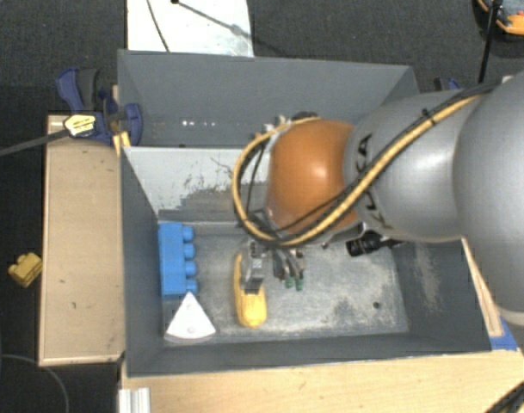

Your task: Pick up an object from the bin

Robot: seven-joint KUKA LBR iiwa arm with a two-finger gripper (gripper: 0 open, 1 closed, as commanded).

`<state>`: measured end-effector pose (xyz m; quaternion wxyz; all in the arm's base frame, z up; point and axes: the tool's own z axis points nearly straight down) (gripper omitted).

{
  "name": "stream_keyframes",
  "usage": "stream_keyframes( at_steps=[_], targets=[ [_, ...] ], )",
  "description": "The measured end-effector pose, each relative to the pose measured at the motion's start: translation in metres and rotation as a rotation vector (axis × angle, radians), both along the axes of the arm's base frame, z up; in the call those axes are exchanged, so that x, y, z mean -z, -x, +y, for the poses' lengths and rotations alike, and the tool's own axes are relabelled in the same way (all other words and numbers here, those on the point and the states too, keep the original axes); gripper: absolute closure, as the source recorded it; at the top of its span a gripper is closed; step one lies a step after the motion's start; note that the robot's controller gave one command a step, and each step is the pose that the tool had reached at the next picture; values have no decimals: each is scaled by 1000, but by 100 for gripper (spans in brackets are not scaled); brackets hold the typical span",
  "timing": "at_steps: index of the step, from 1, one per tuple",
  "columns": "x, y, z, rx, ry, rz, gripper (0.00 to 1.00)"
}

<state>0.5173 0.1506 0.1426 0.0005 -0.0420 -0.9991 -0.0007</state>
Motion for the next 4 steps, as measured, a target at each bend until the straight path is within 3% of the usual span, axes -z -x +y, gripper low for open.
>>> stream_keyframes(
  at_steps=[1, 2, 3, 4],
  targets=[
    [4, 28, 20, 62, 0, 1, 0],
    [3, 27, 18, 66, 1, -2, 0],
    [61, 26, -21, 107, -1, -8, 0],
    [70, 23, -47, 7, -2, -9, 100]
  ],
)
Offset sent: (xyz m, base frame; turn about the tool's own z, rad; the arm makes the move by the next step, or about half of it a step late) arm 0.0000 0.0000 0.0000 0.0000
